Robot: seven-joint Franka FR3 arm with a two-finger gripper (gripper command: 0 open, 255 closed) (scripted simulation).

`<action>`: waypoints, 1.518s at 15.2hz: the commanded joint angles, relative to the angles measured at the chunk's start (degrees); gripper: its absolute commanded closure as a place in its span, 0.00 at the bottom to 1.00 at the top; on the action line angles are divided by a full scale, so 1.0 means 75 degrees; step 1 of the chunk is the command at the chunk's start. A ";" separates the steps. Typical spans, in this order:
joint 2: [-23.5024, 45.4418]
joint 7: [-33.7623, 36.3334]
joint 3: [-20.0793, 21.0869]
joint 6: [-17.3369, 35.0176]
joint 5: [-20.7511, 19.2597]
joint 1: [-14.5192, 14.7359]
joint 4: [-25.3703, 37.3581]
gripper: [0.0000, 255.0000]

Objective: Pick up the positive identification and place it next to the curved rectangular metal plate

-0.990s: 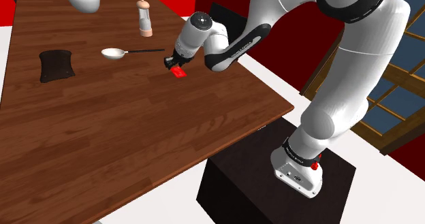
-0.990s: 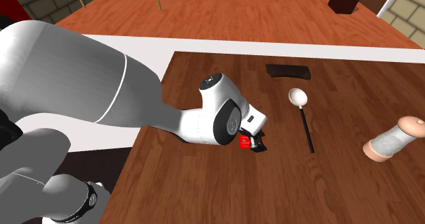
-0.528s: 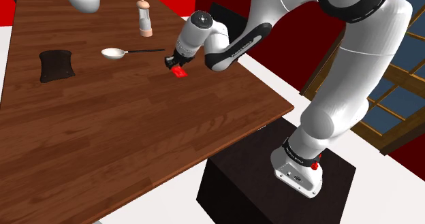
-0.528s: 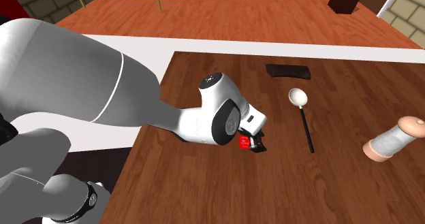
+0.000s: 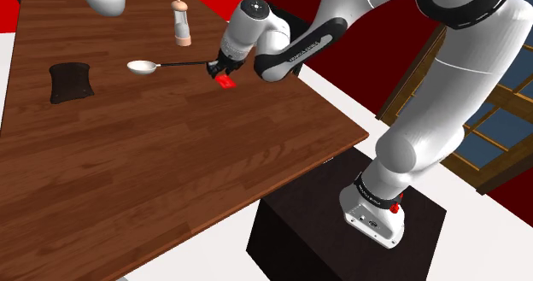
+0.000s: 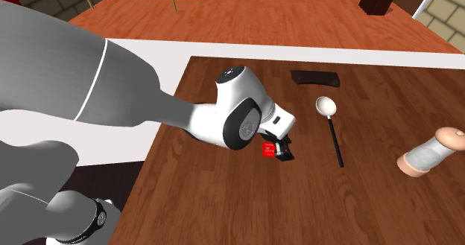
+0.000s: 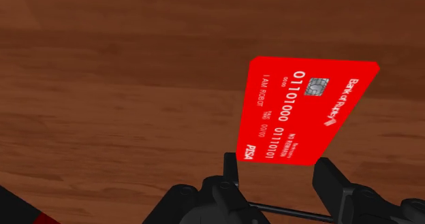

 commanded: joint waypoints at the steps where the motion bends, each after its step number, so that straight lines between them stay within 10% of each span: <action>1: -0.0159 -0.0324 0.0120 -0.0090 0.0374 -0.0090 -0.0006 1.00; 9: -0.0690 -0.1377 0.0446 -0.0476 0.1606 -0.0310 0.0073 1.00; 23: 0.2049 0.0861 0.0580 -0.3097 -0.0192 0.2216 0.3804 1.00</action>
